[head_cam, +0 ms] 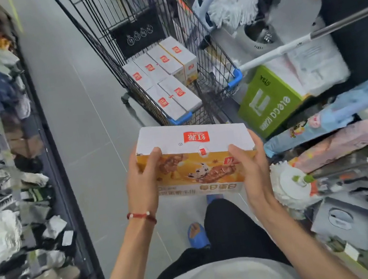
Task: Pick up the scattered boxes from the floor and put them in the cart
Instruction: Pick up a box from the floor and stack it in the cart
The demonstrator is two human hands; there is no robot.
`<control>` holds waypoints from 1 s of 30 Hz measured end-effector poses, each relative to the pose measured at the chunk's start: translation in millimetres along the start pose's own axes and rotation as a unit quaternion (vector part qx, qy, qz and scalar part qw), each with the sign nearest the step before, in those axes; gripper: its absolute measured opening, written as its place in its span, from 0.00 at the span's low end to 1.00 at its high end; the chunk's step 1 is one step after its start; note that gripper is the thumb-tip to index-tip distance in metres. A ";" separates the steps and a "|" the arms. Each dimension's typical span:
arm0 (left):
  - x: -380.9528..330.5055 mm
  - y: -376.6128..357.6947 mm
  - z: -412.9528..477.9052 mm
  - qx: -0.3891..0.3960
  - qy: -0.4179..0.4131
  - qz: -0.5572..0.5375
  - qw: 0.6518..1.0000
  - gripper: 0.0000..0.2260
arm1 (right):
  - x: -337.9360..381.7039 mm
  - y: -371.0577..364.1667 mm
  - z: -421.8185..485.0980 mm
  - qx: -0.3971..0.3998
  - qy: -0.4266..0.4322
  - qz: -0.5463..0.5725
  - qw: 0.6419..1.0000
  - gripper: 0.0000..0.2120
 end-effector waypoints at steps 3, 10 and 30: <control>-21.3 1.9 46.8 0.011 -0.004 0.007 1.000 0.23 | 8.7 -13.3 40.4 -0.021 0.004 0.024 0.999 0.29; -76.8 -4.7 169.3 0.040 -0.021 0.048 0.998 0.26 | 34.9 -36.7 161.8 -0.058 0.003 0.057 0.997 0.26; -127.3 -60.8 469.9 0.220 0.069 0.136 0.964 0.32 | 60.8 -50.8 345.6 -0.234 -0.006 0.011 0.972 0.33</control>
Point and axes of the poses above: each hand's wrist, its own z-axis towards the middle knuckle, its own y-axis out of the back of the hand, x = y × z, the point moved 6 cm from there along z, towards the middle knuckle, and after that the axes turned 13 degrees about x, right-handed, at the moved point
